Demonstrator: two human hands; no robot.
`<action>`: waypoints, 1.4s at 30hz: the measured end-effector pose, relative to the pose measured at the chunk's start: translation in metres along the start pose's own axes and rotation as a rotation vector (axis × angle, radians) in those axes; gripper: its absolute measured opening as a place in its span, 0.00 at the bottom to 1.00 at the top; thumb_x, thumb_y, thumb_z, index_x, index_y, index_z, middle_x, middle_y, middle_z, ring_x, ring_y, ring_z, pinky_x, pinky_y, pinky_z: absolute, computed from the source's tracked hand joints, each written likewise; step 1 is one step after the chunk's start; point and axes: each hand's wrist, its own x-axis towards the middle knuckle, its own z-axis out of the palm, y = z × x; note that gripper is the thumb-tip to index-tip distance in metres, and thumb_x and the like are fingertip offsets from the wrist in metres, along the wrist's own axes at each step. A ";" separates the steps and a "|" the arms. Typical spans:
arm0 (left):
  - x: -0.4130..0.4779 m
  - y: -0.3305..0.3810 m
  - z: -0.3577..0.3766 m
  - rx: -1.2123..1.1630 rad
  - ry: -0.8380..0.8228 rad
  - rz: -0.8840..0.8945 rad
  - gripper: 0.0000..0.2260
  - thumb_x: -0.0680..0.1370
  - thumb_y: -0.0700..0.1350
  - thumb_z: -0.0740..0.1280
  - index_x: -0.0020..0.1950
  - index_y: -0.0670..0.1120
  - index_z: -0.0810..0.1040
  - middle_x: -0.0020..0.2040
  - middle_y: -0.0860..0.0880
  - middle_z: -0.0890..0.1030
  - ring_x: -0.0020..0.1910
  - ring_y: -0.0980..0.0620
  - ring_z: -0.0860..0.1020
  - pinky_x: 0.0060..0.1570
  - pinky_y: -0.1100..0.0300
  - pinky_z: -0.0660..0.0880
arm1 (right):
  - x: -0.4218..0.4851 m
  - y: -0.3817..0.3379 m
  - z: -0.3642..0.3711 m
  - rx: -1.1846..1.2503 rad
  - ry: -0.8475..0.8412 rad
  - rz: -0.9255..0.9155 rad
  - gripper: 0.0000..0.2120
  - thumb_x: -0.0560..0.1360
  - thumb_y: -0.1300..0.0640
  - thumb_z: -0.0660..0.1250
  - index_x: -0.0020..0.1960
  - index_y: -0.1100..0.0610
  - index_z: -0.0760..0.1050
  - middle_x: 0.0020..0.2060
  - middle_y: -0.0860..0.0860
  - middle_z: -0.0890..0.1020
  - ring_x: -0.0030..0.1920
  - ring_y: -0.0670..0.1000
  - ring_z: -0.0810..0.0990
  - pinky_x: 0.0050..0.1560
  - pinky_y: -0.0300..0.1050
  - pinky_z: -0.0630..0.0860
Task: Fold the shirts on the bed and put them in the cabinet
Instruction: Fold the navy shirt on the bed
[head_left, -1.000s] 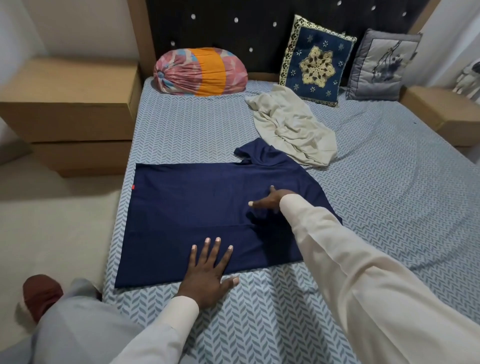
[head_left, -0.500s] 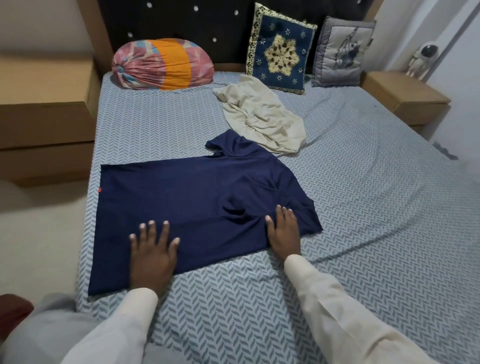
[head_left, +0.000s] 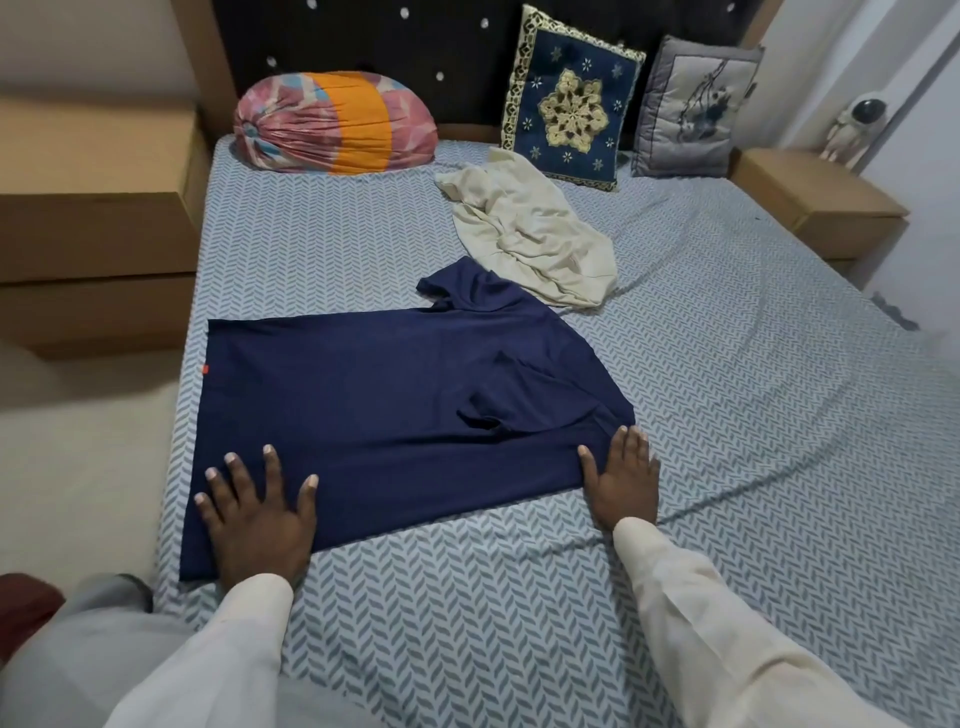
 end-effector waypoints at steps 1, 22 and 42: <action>0.000 0.000 0.000 0.003 -0.003 -0.006 0.32 0.80 0.65 0.51 0.80 0.49 0.56 0.77 0.35 0.58 0.76 0.33 0.53 0.73 0.39 0.44 | 0.000 -0.001 0.000 -0.006 -0.008 0.001 0.40 0.79 0.32 0.42 0.80 0.60 0.47 0.79 0.57 0.53 0.79 0.56 0.50 0.77 0.58 0.48; 0.190 -0.007 -0.015 0.079 -0.078 0.238 0.29 0.81 0.61 0.47 0.79 0.50 0.58 0.78 0.41 0.60 0.77 0.40 0.57 0.74 0.42 0.48 | 0.160 -0.278 -0.050 -0.056 -0.187 -0.477 0.26 0.80 0.53 0.57 0.77 0.44 0.59 0.71 0.54 0.71 0.66 0.61 0.72 0.61 0.57 0.71; 0.286 -0.041 -0.090 -0.218 -0.114 0.295 0.10 0.75 0.39 0.66 0.49 0.51 0.84 0.51 0.48 0.77 0.51 0.44 0.78 0.49 0.49 0.77 | 0.176 -0.261 -0.077 0.284 -0.147 -0.346 0.06 0.72 0.60 0.67 0.46 0.51 0.73 0.40 0.55 0.82 0.34 0.55 0.82 0.38 0.50 0.80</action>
